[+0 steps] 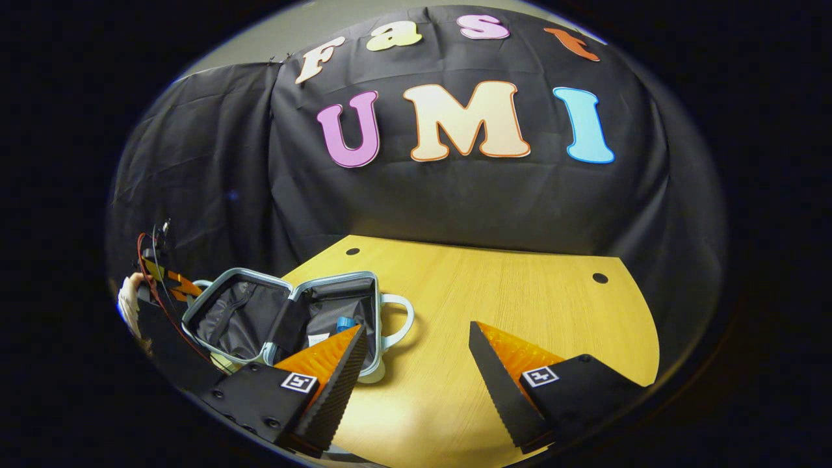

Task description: First open the suitcase, pack the skin care products into it, and then close the suitcase.

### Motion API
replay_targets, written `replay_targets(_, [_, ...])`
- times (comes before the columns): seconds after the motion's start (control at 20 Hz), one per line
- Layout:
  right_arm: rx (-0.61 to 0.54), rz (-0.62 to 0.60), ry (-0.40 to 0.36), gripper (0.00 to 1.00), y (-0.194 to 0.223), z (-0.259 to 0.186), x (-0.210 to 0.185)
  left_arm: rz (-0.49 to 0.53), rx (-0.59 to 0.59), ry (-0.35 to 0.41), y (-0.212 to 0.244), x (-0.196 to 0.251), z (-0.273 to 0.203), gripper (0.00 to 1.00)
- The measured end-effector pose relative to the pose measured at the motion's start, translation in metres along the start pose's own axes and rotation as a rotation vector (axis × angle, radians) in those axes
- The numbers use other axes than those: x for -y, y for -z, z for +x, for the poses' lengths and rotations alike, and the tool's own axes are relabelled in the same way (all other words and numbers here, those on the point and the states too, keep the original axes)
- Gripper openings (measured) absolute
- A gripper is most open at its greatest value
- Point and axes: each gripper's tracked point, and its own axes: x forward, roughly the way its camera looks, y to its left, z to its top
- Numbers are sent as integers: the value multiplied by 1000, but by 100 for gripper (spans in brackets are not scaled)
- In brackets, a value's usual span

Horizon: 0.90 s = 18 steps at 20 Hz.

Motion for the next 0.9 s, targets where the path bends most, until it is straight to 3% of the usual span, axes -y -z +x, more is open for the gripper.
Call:
replay_targets(0.05, [2,6,5,98,2,0,4,14,10,10,-4,17,-9,0])
replay_targets(0.2, [13,27,12,98,4,-5,14,67,29,21,-7,65,-30,0])
replay_targets(0.45, [41,25,58,98,7,-21,47,243,50,22,14,147,-48,0])
replay_targets(0.5, [47,30,67,94,7,-24,54,279,48,36,20,164,-51,0])
replay_targets(0.55, [50,37,74,98,8,-27,60,308,44,50,28,183,-51,0])
replay_targets(0.9, [69,58,98,98,10,-46,91,479,-35,195,112,311,-30,0])
